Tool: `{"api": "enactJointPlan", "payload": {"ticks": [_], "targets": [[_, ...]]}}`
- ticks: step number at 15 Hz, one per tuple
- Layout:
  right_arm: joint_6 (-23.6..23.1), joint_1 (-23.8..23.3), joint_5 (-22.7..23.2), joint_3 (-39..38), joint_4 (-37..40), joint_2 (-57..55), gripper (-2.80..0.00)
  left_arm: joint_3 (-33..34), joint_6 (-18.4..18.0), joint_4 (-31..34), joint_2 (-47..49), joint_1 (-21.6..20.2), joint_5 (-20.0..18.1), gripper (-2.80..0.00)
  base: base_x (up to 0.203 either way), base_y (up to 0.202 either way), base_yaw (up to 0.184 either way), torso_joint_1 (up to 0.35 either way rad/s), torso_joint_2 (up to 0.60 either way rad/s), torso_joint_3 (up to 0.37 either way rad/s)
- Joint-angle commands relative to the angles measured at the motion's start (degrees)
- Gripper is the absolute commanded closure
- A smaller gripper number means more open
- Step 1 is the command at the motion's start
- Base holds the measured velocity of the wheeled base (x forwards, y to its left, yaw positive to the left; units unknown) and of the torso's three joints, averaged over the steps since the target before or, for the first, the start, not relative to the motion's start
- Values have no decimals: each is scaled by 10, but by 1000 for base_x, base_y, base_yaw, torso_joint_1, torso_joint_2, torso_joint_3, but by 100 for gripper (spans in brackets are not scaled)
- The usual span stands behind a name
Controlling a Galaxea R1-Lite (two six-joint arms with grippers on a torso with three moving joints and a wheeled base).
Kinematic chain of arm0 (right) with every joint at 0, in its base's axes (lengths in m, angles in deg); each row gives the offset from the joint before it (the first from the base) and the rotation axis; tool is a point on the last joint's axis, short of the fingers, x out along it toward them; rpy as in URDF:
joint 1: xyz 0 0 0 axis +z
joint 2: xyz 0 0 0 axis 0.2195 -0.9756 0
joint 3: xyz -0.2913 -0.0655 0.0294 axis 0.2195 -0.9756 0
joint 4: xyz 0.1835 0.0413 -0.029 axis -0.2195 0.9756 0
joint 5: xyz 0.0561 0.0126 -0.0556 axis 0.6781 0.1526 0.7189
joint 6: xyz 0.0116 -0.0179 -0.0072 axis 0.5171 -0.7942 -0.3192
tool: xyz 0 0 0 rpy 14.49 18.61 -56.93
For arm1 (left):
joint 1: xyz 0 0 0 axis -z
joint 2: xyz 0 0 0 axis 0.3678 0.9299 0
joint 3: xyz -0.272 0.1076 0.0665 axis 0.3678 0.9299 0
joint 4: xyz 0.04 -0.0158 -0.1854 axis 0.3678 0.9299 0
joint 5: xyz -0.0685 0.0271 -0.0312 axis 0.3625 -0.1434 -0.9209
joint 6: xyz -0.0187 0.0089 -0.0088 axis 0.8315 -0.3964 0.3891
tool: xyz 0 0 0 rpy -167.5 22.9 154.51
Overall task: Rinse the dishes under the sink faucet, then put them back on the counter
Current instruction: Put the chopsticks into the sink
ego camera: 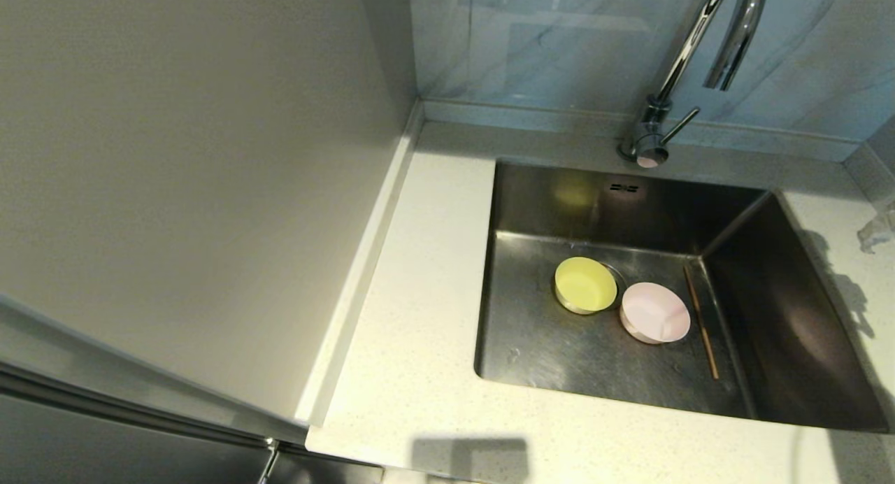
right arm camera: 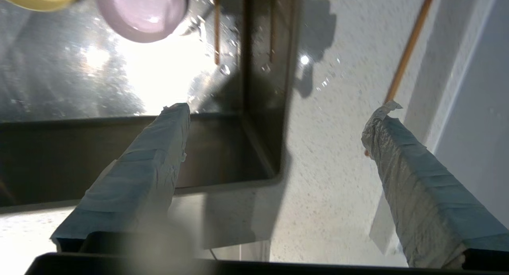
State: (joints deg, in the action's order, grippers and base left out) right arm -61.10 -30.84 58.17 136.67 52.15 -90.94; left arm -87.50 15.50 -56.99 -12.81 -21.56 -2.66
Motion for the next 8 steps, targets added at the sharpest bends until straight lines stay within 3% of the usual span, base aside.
{"api": "enactJointPlan", "payload": {"ticks": [1, 8], "targets": [[-1, -17, -1, -13, 1, -9, -280, 0, 0, 0, -2, 0, 0, 0, 0, 0, 0, 0, 0, 0], [0, -130, -1, -8, -7, -104, -280, 0, 0, 0, -2, 0, 0, 0, 0, 0, 0, 0, 0, 0]]}}
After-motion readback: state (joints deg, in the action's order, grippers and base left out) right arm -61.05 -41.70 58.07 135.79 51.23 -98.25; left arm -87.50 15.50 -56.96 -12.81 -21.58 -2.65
